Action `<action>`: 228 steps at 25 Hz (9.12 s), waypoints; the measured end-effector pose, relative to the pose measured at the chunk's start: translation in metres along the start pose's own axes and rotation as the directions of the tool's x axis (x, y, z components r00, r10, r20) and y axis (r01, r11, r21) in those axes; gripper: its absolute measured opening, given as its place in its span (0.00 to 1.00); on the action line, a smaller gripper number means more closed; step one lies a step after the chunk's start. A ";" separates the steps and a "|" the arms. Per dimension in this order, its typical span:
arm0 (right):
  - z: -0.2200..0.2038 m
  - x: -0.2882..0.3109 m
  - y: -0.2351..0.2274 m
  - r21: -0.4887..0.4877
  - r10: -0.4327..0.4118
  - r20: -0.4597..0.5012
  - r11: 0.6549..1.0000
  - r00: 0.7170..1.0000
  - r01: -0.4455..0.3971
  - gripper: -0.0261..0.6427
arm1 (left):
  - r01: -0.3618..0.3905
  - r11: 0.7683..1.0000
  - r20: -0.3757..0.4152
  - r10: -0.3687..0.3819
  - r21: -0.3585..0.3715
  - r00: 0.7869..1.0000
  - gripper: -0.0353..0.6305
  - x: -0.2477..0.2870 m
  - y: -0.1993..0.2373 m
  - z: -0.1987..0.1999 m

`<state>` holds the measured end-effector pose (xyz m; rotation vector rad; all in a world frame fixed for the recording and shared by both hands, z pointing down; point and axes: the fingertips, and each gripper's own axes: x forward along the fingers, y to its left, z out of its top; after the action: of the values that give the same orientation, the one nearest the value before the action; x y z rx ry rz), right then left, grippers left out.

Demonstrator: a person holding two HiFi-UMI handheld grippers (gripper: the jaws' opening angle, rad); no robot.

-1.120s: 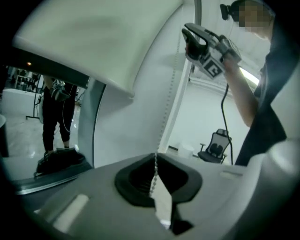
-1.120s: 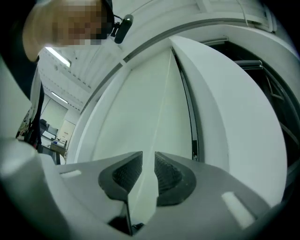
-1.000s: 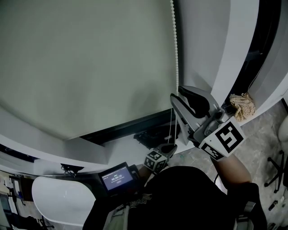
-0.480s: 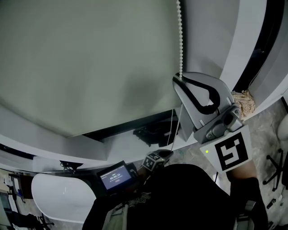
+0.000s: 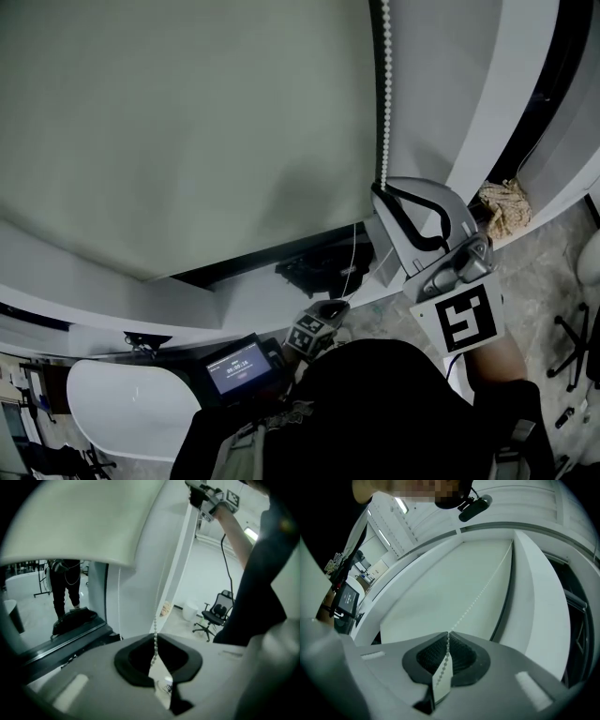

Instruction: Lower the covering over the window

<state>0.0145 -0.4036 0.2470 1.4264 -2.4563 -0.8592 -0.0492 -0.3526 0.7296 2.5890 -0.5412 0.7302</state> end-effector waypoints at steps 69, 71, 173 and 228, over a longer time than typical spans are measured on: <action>-0.318 -0.137 0.189 0.716 0.486 -0.436 0.697 0.757 -0.036 0.13 | 0.084 0.980 0.679 -0.187 0.182 0.710 0.07 -0.116 -0.073 0.363; -0.281 -0.123 0.149 0.743 0.368 -0.317 0.669 0.874 -0.011 0.13 | 0.061 0.985 0.648 -0.153 0.162 0.746 0.07 -0.099 -0.062 0.339; -0.020 -0.329 0.443 0.914 0.564 0.132 0.249 0.815 -0.321 0.14 | -0.067 0.840 0.423 0.338 -0.538 0.841 0.12 -0.278 -0.282 -0.147; -0.018 -0.510 0.413 0.903 0.570 0.215 0.194 0.793 -0.384 0.05 | -0.051 0.878 0.412 0.274 -0.476 0.869 0.11 -0.199 -0.462 -0.125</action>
<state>-0.0147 0.1729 0.5608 0.5934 -3.0119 0.9740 -0.0443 0.1475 0.5942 2.2711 -0.9661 -0.0140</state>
